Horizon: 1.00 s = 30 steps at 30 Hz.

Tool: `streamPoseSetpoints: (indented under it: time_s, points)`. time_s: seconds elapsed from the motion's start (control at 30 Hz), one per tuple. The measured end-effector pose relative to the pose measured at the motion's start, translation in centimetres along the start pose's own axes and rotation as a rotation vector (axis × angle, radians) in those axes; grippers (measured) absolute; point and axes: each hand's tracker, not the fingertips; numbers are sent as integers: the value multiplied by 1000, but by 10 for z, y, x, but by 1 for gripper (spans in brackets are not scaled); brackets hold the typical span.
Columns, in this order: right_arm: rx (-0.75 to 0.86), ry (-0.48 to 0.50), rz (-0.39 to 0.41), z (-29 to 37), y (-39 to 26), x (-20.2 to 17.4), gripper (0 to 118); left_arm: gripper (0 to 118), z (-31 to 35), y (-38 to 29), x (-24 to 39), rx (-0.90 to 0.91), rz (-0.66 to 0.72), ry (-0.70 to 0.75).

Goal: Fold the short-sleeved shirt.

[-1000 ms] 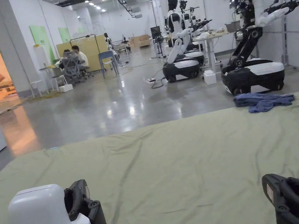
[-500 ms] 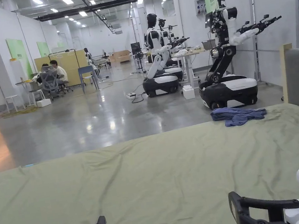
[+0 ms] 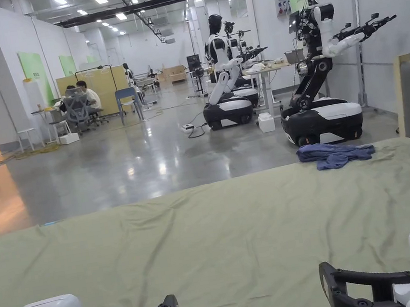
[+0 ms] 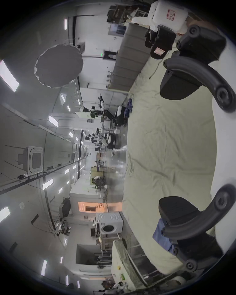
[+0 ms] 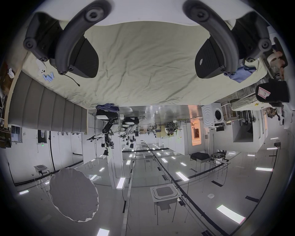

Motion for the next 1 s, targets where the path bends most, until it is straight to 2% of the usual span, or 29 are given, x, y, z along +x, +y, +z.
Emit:
streamPoseSetpoints:
  time_s: [0.13, 0.27, 0.37, 0.8, 1.0]
  points:
    - [-3, -8, -10, -2, -1, 3, 118, 118, 7, 2, 2, 40, -4, -33]
    - [-20, 3, -31, -5, -2, 6, 118, 118, 7, 4, 4, 44, -37, 42]
    - [-26, 3, -36, -6, -3, 7, 118, 118, 5, 4, 4, 30, -2, 84]
    - [-42, 21, -28, -6, -5, 5, 118, 118, -1, -1, 9, -19, -57, 91]
    - [-36, 22, -42, -5, -5, 11, 118, 118, 4, 2, 8, 23, -35, 147]
